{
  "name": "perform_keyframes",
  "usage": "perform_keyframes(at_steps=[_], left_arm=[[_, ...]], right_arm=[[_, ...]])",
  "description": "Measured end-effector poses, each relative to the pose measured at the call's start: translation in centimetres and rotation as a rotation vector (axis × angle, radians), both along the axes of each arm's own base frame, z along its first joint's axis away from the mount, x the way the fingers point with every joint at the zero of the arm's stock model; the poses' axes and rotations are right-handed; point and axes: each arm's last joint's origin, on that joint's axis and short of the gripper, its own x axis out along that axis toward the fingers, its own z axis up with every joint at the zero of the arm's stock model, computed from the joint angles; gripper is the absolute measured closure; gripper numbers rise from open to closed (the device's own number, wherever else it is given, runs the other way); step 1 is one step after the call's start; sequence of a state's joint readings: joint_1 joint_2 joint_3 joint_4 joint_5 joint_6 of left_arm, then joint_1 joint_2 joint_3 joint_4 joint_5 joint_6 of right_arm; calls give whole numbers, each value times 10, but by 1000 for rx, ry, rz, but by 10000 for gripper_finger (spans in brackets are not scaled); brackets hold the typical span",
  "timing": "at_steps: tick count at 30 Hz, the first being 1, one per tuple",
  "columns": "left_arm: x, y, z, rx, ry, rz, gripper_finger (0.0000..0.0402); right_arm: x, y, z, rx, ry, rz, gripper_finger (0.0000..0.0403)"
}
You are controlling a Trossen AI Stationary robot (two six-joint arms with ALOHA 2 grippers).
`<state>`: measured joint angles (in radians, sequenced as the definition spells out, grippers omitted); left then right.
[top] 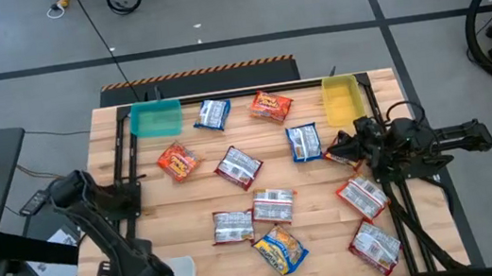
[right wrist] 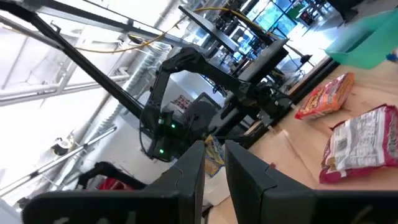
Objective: Sort Maruchan noodles
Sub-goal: Put the blue noodle pack into the white bin
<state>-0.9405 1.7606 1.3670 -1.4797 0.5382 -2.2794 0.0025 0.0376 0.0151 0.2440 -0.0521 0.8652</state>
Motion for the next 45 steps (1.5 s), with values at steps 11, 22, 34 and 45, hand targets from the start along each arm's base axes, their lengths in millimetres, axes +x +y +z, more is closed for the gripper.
perform_keyframes(at_steps=[11,22,34,45], left_arm=[[5,0,-5,-61,37,-29,309],[8,26,58,-82,-376,-407,240],[103,75,70,2,-886,-1471,239],[189,89,55,123,-1127,-2037,239]], right_arm=[[0,0,0,86,3,34,334],[2,1,33,75,99,37,347],[44,4,61,-16,329,45,348],[92,41,93,-56,556,243,348]])
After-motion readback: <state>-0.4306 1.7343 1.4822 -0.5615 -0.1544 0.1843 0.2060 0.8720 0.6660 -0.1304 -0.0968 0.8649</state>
